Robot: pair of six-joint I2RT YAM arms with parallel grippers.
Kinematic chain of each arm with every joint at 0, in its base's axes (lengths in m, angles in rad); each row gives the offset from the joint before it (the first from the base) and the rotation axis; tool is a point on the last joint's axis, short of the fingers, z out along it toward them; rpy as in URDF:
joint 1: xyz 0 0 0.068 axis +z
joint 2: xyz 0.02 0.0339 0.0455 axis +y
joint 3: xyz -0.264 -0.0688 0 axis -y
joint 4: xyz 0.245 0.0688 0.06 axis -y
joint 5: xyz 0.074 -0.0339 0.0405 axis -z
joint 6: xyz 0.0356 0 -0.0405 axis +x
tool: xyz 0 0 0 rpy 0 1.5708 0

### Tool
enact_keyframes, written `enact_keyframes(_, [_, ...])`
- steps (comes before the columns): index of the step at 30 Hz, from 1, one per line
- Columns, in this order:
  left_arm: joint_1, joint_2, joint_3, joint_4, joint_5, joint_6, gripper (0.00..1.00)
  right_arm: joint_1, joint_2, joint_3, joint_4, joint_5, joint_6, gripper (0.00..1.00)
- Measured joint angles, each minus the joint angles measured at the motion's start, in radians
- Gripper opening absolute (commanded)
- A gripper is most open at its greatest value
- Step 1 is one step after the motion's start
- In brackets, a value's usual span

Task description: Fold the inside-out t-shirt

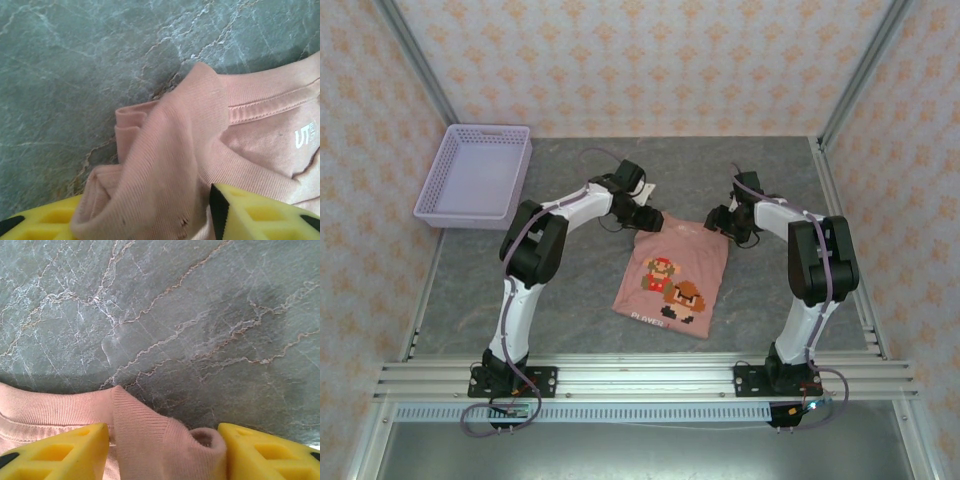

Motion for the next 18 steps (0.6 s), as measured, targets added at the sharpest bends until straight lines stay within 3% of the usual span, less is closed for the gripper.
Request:
enact_keyframes(8, [-0.001, 0.025, 0.030, -0.018, 0.003, -0.001, 0.28, -0.008, 0.007, -0.001, 0.003, 0.000, 0.016, 0.41])
enact_keyframes(18, [0.000, 0.035, 0.033, -0.017, 0.026, -0.008, 0.09, -0.013, 0.017, -0.001, 0.014, -0.005, 0.036, 0.23])
